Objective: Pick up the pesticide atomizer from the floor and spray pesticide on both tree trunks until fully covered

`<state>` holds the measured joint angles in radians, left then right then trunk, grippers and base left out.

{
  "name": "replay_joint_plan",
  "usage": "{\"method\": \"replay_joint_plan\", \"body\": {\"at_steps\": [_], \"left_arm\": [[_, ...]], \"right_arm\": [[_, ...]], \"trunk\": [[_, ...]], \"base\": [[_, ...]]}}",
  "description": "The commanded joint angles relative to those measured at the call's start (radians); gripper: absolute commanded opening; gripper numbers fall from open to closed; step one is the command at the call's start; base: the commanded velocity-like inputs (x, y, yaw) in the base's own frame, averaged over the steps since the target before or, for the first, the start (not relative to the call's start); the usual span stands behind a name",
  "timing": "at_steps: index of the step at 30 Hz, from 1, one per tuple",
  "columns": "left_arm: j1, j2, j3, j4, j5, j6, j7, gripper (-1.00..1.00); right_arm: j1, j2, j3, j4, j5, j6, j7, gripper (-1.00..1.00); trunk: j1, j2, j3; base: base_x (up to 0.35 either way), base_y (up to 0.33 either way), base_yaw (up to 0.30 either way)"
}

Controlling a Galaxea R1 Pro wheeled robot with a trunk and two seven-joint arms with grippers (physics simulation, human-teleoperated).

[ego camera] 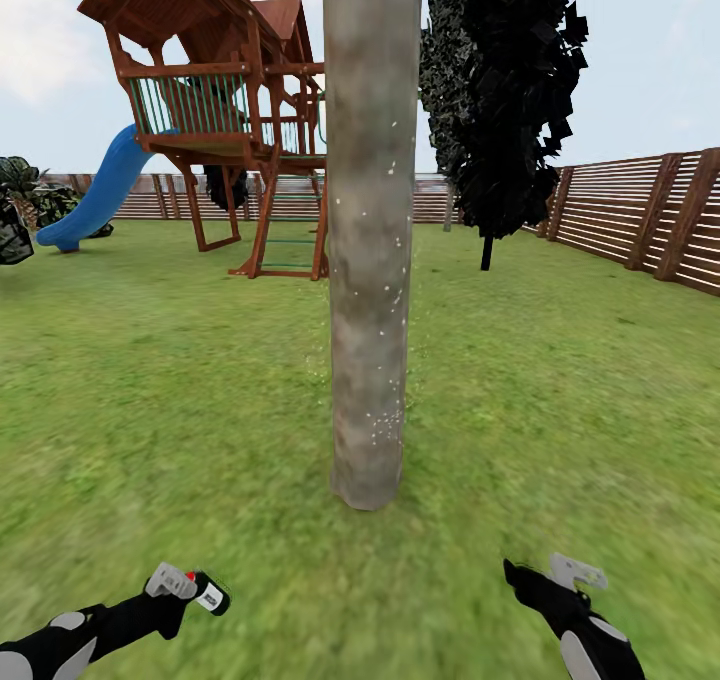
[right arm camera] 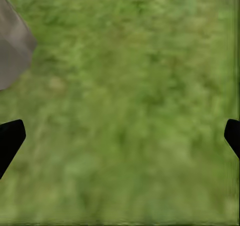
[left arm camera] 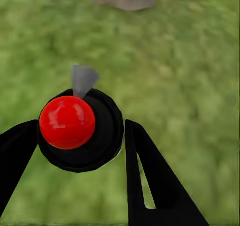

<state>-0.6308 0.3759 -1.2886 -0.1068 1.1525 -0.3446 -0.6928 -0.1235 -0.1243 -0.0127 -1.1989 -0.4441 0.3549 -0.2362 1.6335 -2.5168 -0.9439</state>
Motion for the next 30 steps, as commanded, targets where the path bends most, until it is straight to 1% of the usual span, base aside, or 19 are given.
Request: {"method": "replay_joint_plan", "body": {"at_steps": [1,3,4,6,7,10,11,14,17,19,21,25,27,28,30], "left_arm": [[0.001,0.000,-0.006,0.005,0.007,-0.005,-0.001,-1.00],[0.006,0.000,-0.006,0.013,0.007,-0.004,0.007,-1.00],[0.010,0.000,-0.006,0.015,0.006,-0.003,0.030,-1.00],[0.025,-0.001,-0.007,0.016,0.005,-0.003,0.094,-1.00],[0.042,-0.003,-0.007,0.016,0.005,-0.002,0.138,-1.00],[0.088,-0.006,-0.007,0.016,0.004,-0.002,0.183,-1.00],[0.099,-0.007,-0.007,0.016,0.004,-0.002,0.190,-1.00],[0.137,-0.008,-0.008,0.016,0.004,-0.002,0.229,-1.00],[0.163,-0.012,-0.008,0.016,0.002,-0.001,0.303,-1.00],[0.186,-0.014,-0.008,0.016,0.002,-0.001,0.340,-1.00],[0.200,-0.014,-0.008,0.016,0.002,0.000,0.357,-1.00],[0.228,-0.015,-0.009,0.016,0.001,0.001,0.367,-1.00],[0.245,-0.017,-0.009,0.016,0.000,0.001,0.368,-1.00],[0.254,-0.022,-0.009,0.016,0.000,0.002,0.369,-1.00],[0.276,-0.037,-0.009,0.016,-0.001,0.002,0.375,-1.00]], "right_arm": [[0.005,-0.003,0.001,0.000,-0.010,0.001,-0.007,1.00],[0.018,-0.014,0.001,0.001,-0.010,-0.002,-0.007,1.00],[0.030,-0.019,0.001,0.002,-0.010,-0.003,-0.008,1.00],[0.046,-0.024,0.000,0.011,-0.011,-0.003,-0.008,1.00],[0.056,-0.027,-0.010,0.022,-0.011,-0.003,-0.008,1.00],[0.076,-0.029,-0.042,0.044,-0.010,-0.004,-0.007,1.00],[0.084,-0.029,-0.047,0.047,-0.010,-0.004,-0.006,1.00],[0.108,-0.029,-0.052,0.052,-0.010,-0.005,-0.006,1.00],[0.121,-0.029,-0.054,0.068,-0.010,-0.005,-0.006,1.00],[0.123,-0.029,-0.054,0.085,-0.010,-0.005,-0.006,1.00],[0.124,-0.029,-0.055,0.108,-0.010,-0.006,-0.006,1.00],[0.125,-0.029,-0.055,0.151,-0.010,-0.008,-0.006,1.00],[0.125,-0.039,-0.055,0.193,-0.010,-0.053,-0.004,1.00],[0.125,-0.048,-0.054,0.217,-0.011,-0.075,0.002,1.00],[0.125,-0.064,-0.055,0.281,-0.011,-0.107,0.037,1.00]], "trunk": [[0.000,0.000,-0.001],[0.000,0.000,-0.001],[0.000,0.000,-0.001],[0.000,0.000,-0.001],[0.000,0.000,-0.001],[0.000,0.000,-0.001],[0.000,0.000,-0.001],[0.000,0.000,-0.001],[0.000,0.000,-0.001],[0.000,0.000,-0.001],[0.000,0.000,-0.001],[0.000,0.000,-0.001],[0.000,0.000,-0.001],[0.000,0.000,-0.001],[0.000,0.000,-0.001]], "base": [[0.000,0.000,0.000],[0.000,0.000,0.000],[0.000,0.000,0.000],[0.000,0.000,0.000],[0.000,0.000,0.000],[0.000,0.000,0.000],[0.000,0.000,0.000],[0.000,0.000,0.000],[0.000,0.000,0.000],[0.000,0.000,0.000],[0.000,0.000,0.000],[0.000,0.000,0.000],[0.000,0.000,0.000],[0.000,0.000,0.000],[0.000,0.000,0.000]]}}
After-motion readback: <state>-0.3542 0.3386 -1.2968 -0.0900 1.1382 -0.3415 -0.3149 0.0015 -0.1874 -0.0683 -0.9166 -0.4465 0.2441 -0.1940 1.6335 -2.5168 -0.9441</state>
